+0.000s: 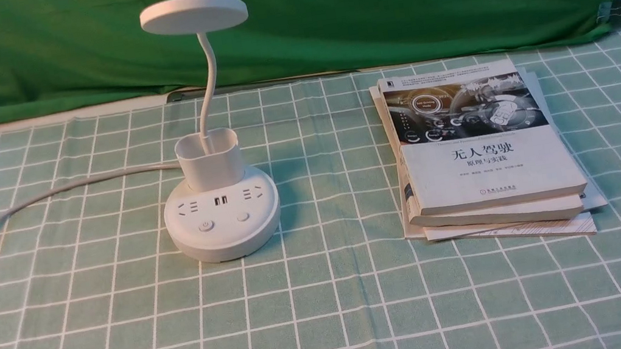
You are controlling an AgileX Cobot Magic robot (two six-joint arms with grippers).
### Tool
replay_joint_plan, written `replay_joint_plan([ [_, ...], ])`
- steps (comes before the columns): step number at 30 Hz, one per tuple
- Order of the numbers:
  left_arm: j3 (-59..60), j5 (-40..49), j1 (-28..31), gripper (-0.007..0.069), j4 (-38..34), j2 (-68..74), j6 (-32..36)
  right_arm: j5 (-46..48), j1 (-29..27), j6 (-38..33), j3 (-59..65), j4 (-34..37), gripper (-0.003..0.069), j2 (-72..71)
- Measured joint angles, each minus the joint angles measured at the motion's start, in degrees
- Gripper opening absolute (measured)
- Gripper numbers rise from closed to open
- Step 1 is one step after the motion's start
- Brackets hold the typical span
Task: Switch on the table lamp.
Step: 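Press the power button on the lamp base to turn the lamp on with the left gripper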
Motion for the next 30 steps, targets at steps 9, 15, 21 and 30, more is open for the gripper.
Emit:
replay_joint_plan([
  [9,0.0,0.0,0.0,0.0021,0.0,0.0,0.0,0.0,0.0,0.01,0.0,0.0,0.0238,0.0],
  [15,0.0,0.0,0.0,0.0021,0.0,0.0,0.0,-0.06,0.0,0.01,0.0,0.0,0.0238,0.0],
  [21,0.0,-0.71,0.0,0.0021,0.0,0.0,0.0,-0.06,0.0,0.01,0.0,0.0,0.0238,0.0],
  [30,0.0,-13.24,0.0,0.0021,0.0,0.0,0.0,-0.06,0.0,-0.05,0.0,0.0,0.0238,0.0],
])
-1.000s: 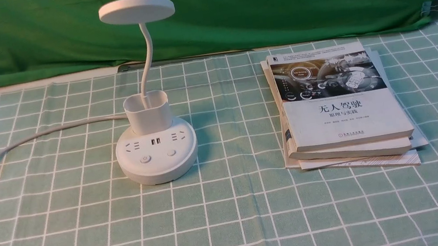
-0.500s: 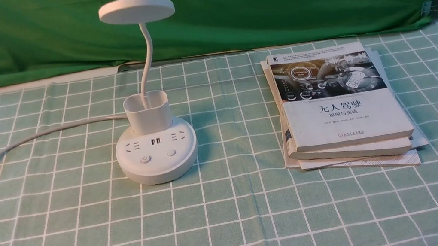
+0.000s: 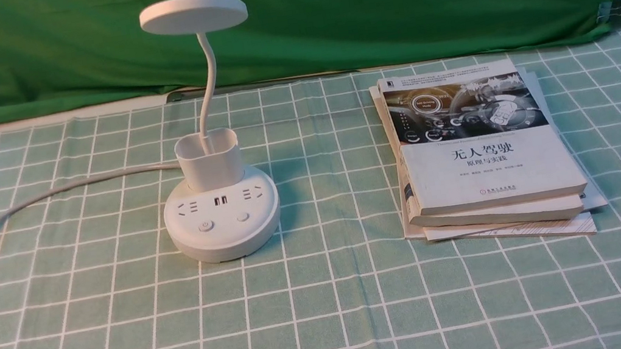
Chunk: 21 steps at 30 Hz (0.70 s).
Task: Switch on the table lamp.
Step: 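Press the power button on the lamp base to turn the lamp on with the left gripper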
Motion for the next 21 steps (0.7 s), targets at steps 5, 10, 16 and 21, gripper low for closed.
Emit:
replay_joint_plan([
  [5,0.0,-16.36,0.0,0.0021,1.01,0.0,0.0,0.0,0.0,0.0,0.0,0.0,0.0238,0.0],
  [10,0.0,-26.53,0.0,0.0021,1.14,0.0,0.0,0.0,0.0,0.05,0.0,0.0,0.0238,0.0],
  [16,0.0,-29.41,0.0,0.0021,1.14,0.0,-1.75,0.0,0.0,0.05,0.0,0.0,0.0238,0.0],
  [21,-0.05,-37.77,0.0,0.0021,2.57,-0.02,-21.48,0.0,0.0,0.05,0.0,0.0,0.0239,0.0],
])
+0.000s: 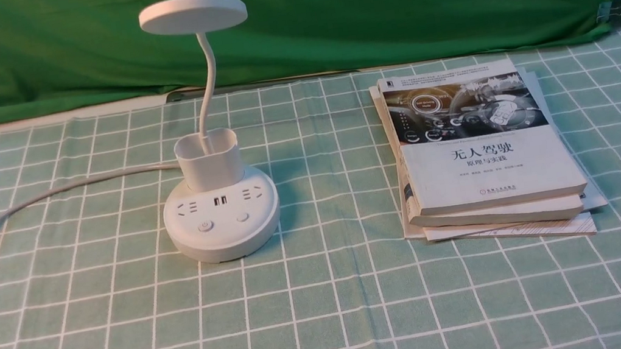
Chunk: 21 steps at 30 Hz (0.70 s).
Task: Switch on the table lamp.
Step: 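Press the power button on the lamp base to turn the lamp on with the left gripper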
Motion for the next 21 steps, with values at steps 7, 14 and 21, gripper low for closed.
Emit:
replay_joint_plan([
  [7,-19.1,19.57,0.0,0.0021,1.55,4.79,-0.73,0.07,0.0,0.0,0.0,0.0,0.0239,0.0],
  [14,-33.2,44.36,0.0,0.0021,1.99,21.15,12.62,0.07,0.0,0.0,0.0,0.0,0.0239,0.0],
  [21,-33.27,60.04,0.0,0.0021,-16.71,43.61,22.81,0.07,0.0,0.01,0.0,0.0,0.0239,0.0],
])
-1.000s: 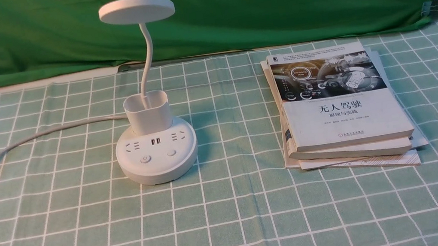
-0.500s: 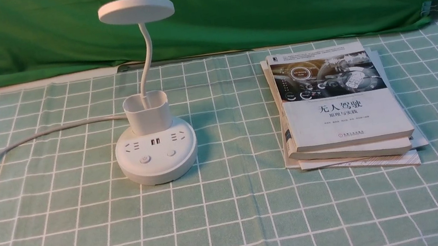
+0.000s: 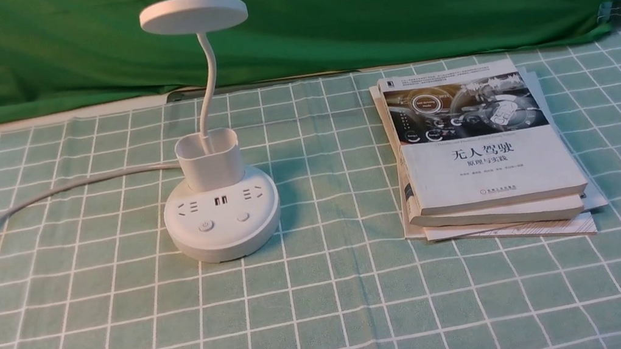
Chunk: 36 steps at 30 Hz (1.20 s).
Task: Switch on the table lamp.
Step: 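Press the power button on the lamp base to turn the lamp on with the left gripper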
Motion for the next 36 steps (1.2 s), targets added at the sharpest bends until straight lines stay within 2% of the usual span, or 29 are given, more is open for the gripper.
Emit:
replay_joint_plan([
  [1,-0.05,2.6,0.0,0.0021,-5.92,3.92,4.19,0.0,0.0,0.0,0.0,0.0,0.0239,0.0],
  [2,-0.08,3.67,0.0,0.0021,-7.15,5.54,5.09,0.0,0.0,0.0,0.0,0.0,0.0239,0.0],
  [3,-0.54,8.36,0.0,0.0021,-17.46,12.36,12.13,0.0,0.0,0.0,0.0,0.0,0.0239,0.0],
  [4,-0.65,9.01,0.0,0.0021,-18.72,13.23,13.88,0.0,0.0,0.0,0.0,0.0,0.0239,0.0],
  [5,-1.76,13.83,0.0,0.0021,-28.35,19.63,19.9,0.0,0.0,0.0,0.0,0.0,0.0239,0.0],
  [7,-4.51,20.74,-0.63,0.0021,-36.63,28.14,26.42,0.0,0.0,0.0,0.0,0.0,0.0239,0.0],
  [9,-8.64,24.14,-2.71,0.0021,-38.91,35.19,28.24,0.0,0.0,0.0,0.0,0.0,0.0239,0.0],
  [11,-11.5,24.05,-5.28,0.0019,-38.06,38.58,27.6,0.0,0.0,0.0,0.0,0.0,0.0239,0.0],
  [13,-17.85,21.86,-10.67,0.0008,-29.88,44.15,20.95,0.0,0.0,0.0,0.0,0.0,0.0239,0.0],
  [15,-23.2,19.54,-15.12,0.0003,-18.56,48.06,12.65,0.0,0.0,0.0,0.0,0.0,0.0239,0.0],
  [16,-25.76,18.49,-17.09,0.0001,-12.34,49.84,8.14,0.0,0.0,0.0,0.0,0.0,0.0239,0.0],
  [17,-29.15,17.26,-19.39,0.0001,-2.42,52.17,2.2,0.0,0.0,0.0,0.0,0.0,0.0239,0.0],
  [19,-32.6,15.96,-21.26,0.0001,5.68,54.62,-4.01,-0.06,0.0,0.0,0.0,0.0,0.0239,0.0],
  [20,-33.0,15.79,-21.26,0.0001,6.74,54.91,-4.01,-0.06,0.0,0.0,0.0,0.0,0.0239,0.0],
  [21,-36.0,14.51,-22.29,0.0001,14.16,57.2,-9.75,-0.06,0.0,0.0,0.0,0.0,0.0239,0.0],
  [23,-38.74,13.35,-22.65,0.0001,19.69,59.46,-14.49,-0.06,0.0,0.0,0.0,0.0,0.0239,0.0],
  [27,-44.28,12.45,-22.7,0.0001,23.22,64.66,-17.31,-0.06,0.0,0.0,0.0,0.0,0.0238,0.0],
  [36,-46.77,12.24,-22.76,0.0001,22.43,68.85,-15.39,-0.06,0.0,0.01,0.0,0.0,0.0239,0.0],
])
